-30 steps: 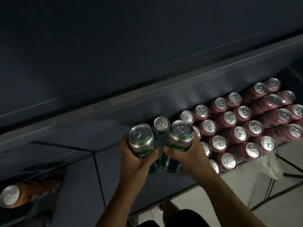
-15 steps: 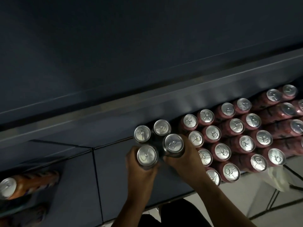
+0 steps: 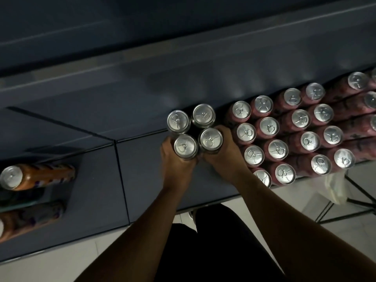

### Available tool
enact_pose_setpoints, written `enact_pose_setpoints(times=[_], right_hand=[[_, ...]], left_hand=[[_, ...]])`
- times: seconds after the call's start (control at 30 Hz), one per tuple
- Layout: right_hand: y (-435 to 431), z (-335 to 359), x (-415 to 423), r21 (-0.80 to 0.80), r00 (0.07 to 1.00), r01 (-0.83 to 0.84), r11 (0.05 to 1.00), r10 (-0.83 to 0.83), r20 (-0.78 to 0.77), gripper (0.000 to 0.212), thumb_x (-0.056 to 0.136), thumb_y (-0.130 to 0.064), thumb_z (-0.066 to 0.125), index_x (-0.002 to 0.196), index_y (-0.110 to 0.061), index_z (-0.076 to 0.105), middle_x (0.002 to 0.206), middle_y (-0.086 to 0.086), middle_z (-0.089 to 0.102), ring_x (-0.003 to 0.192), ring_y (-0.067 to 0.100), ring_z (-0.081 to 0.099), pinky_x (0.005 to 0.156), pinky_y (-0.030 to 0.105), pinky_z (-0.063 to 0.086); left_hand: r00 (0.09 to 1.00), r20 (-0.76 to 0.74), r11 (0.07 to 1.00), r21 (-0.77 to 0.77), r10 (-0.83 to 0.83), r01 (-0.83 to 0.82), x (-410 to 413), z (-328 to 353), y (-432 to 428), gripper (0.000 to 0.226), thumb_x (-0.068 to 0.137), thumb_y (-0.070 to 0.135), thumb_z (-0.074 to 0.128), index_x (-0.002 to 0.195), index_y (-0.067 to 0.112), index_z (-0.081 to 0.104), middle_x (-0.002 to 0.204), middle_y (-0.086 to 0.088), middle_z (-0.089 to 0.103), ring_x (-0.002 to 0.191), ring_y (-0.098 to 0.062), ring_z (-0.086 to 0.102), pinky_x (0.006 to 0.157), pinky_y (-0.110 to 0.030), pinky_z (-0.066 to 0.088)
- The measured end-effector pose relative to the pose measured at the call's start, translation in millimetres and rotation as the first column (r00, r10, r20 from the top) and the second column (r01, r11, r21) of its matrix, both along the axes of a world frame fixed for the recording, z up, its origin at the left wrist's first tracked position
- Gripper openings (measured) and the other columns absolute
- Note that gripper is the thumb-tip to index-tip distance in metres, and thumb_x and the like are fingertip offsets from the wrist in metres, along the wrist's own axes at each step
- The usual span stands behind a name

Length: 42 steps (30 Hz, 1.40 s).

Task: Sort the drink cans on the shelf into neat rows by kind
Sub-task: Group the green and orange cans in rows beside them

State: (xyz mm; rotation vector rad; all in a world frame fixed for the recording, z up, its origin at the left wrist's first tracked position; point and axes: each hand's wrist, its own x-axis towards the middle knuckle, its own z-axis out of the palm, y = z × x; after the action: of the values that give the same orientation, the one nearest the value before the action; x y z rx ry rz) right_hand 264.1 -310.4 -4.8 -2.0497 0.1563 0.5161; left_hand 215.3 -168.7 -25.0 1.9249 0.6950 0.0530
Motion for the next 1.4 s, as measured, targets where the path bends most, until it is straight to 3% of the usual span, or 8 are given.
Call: enact_pose_setpoints(times=[0.17,0.3,0.43,0.6,0.8,1.03,1.2,1.4], right_hand=[[4.3,11.2,0.1,-0.021,1.0,-0.013,1.0,0.014,0.016,0.088,0.062,-0.03,0.089,0.137,-0.028,0.043,0.126,-0.007,0.064,0.117,0.016,0.062,0.099,0.047,0.051],[11.1,36.5,-7.6,-0.109,0.994,-0.056,0.992,0.066,0.089,0.089,0.071,-0.038,0.083,0.147,-0.029,0.038,0.147,-0.006,0.048,0.133,0.018,0.051,0.101,0.047,0.05],[20.2,62.0,-15.3,-0.312,0.961,-0.146,0.939,0.21,0.181,0.084,0.086,-0.039,0.071,0.156,-0.022,0.028,0.166,0.003,0.025,0.152,0.025,0.027,0.111,0.049,0.042],[45.8,89.4,-18.6,-0.504,0.885,-0.293,0.812,0.43,0.178,0.071,0.094,-0.046,0.057,0.154,-0.025,0.028,0.168,0.002,0.021,0.154,0.028,0.021,0.116,0.05,0.035],[101.1,113.4,-30.2,-0.598,0.791,-0.399,0.695,0.591,0.159,0.072,0.093,-0.051,0.048,0.156,-0.025,0.026,0.166,0.0,0.024,0.152,0.03,0.022,0.115,0.05,0.035],[184.8,133.3,-59.0,-0.631,0.625,-0.566,0.53,0.775,0.091,0.071,0.1,-0.051,0.045,0.16,-0.029,0.014,0.17,0.002,0.011,0.154,0.031,0.016,0.119,0.048,0.026],[257.7,137.9,-97.7,-0.617,0.575,-0.595,0.515,0.809,0.121,0.067,0.101,-0.052,0.044,0.159,-0.028,0.02,0.169,0.0,0.016,0.153,0.028,0.022,0.117,0.046,0.032],[350.7,136.4,-158.1,-0.591,0.627,-0.586,0.555,0.772,0.103,0.061,0.101,-0.053,0.045,0.154,-0.028,0.03,0.164,-0.001,0.028,0.144,0.027,0.038,0.105,0.043,0.042]], left_hand=[[0.995,-0.04,0.994,-0.067,-0.09,0.088,-2.4,8.9,9.7,0.082,0.06,0.024,0.097,0.124,0.032,0.047,0.12,0.008,0.063,0.106,-0.004,0.063,0.084,-0.028,0.053],[0.978,-0.104,0.983,0.001,-0.181,0.182,-11.7,27.7,21.8,0.087,0.072,0.035,0.092,0.143,0.03,0.043,0.135,0.013,0.053,0.118,-0.004,0.051,0.088,-0.019,0.044],[0.949,-0.192,0.927,0.239,-0.248,0.291,-23.9,56.3,39.6,0.082,0.086,0.04,0.078,0.154,0.028,0.033,0.156,0.005,0.043,0.14,-0.021,0.042,0.11,-0.041,0.039],[0.928,-0.253,0.791,0.49,-0.272,0.365,-39.8,93.7,70.5,0.068,0.094,0.043,0.065,0.149,0.033,0.027,0.158,0.004,0.037,0.141,-0.031,0.038,0.116,-0.061,0.03],[0.915,-0.369,0.67,0.64,-0.163,0.377,-65.5,122.4,111.6,0.064,0.101,0.052,0.048,0.155,0.032,0.021,0.166,-0.001,0.017,0.151,-0.036,0.017,0.122,-0.062,0.014],[0.916,-0.401,0.674,0.685,0.033,0.276,-116.2,148.1,168.2,0.065,0.102,0.055,0.043,0.158,0.032,0.017,0.168,-0.002,0.007,0.154,-0.04,0.008,0.123,-0.063,0.012],[0.919,-0.38,0.691,0.693,0.108,0.205,-160.0,149.1,234.0,0.065,0.099,0.053,0.05,0.154,0.031,0.023,0.166,-0.002,0.013,0.152,-0.041,0.012,0.122,-0.063,0.015],[0.914,-0.394,0.72,0.662,0.101,0.206,-214.2,145.4,327.7,0.067,0.098,0.048,0.053,0.156,0.029,0.023,0.168,-0.003,0.013,0.153,-0.041,0.011,0.122,-0.059,0.017]])
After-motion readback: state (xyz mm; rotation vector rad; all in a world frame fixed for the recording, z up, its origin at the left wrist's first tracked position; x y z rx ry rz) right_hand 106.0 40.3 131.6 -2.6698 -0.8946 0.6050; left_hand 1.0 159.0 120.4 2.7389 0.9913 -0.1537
